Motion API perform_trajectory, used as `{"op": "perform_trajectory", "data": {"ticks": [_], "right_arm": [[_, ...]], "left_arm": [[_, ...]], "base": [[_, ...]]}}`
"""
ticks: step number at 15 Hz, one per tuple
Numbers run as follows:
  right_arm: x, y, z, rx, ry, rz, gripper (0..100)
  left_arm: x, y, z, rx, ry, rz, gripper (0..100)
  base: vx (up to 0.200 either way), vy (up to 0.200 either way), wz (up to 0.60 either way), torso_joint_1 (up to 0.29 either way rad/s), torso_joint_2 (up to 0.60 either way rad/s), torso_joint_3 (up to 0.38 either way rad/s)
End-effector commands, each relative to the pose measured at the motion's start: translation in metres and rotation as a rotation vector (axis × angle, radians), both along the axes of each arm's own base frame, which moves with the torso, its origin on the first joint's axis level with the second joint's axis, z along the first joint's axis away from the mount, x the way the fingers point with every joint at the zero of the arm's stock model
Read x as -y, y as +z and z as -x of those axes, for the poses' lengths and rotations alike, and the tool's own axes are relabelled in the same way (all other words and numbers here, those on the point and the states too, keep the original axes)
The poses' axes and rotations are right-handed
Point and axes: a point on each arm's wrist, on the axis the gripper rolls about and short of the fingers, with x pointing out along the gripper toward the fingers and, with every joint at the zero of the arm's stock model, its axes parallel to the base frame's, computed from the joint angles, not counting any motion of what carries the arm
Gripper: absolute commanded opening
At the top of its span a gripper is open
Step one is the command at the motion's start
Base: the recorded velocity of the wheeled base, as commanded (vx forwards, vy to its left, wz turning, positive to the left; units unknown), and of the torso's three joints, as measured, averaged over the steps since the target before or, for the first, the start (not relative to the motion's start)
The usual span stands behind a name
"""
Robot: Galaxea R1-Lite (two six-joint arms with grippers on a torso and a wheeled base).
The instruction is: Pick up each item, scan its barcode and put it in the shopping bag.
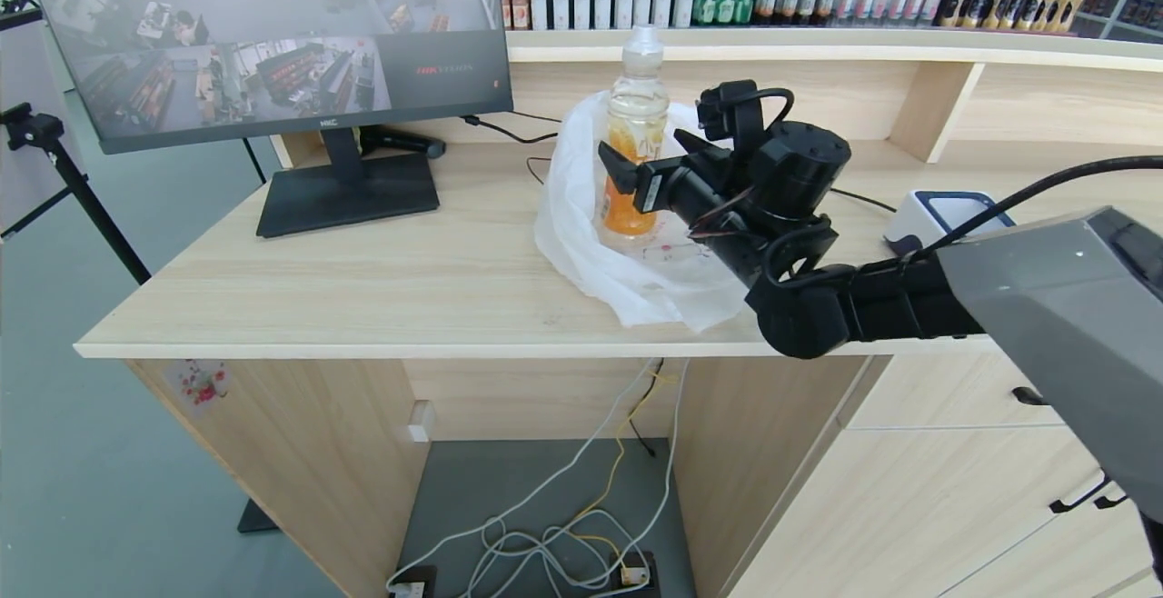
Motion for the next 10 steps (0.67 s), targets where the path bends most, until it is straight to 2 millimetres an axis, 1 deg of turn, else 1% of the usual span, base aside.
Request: {"op": "perform_trajectory", "data": {"ticks": [1,3,4,5,6,8,9,10], "right_arm": [[0.017,0.020,0.033,0.021,0.008,-0.008,100],[0.025,0.023,0.046,0.030,0.008,-0.014,100],[0.028,0.020,0.058,0.050,0.009,-0.026,100],[0.028,0.020,0.065,0.069,0.014,-0.036,100],[0.035,0.017,0.078,0.103,0.002,-0.053,100],[0.046,0.016,0.098,0.140,-0.020,-0.070,100],[0.050,0.010,0.107,0.162,-0.021,-0.079,100],[0.053,0.000,0.115,0.170,-0.017,-0.080,100]], "left_arm": [[0.000,0.000,0.000,0.000,-0.001,0.000,100],[0.000,0.000,0.000,0.000,0.001,0.000,100],[0.000,0.000,0.000,0.000,0.001,0.000,100],[0.000,0.000,0.000,0.000,-0.001,0.000,100],[0.000,0.000,0.000,0.000,0.001,0.002,100],[0.000,0.000,0.000,0.000,-0.001,0.002,100],[0.000,0.000,0.000,0.000,0.002,0.003,100],[0.000,0.000,0.000,0.000,0.001,0.002,100]], "base": [[0.000,0.000,0.00,0.000,0.00,0.000],[0.000,0.000,0.00,0.000,0.00,0.000],[0.000,0.000,0.00,0.000,0.00,0.000],[0.000,0.000,0.00,0.000,0.00,0.000],[0.000,0.000,0.00,0.000,0.00,0.000],[0.000,0.000,0.00,0.000,0.00,0.000],[0.000,0.000,0.00,0.000,0.00,0.000],[0.000,0.000,0.00,0.000,0.00,0.000]]}}
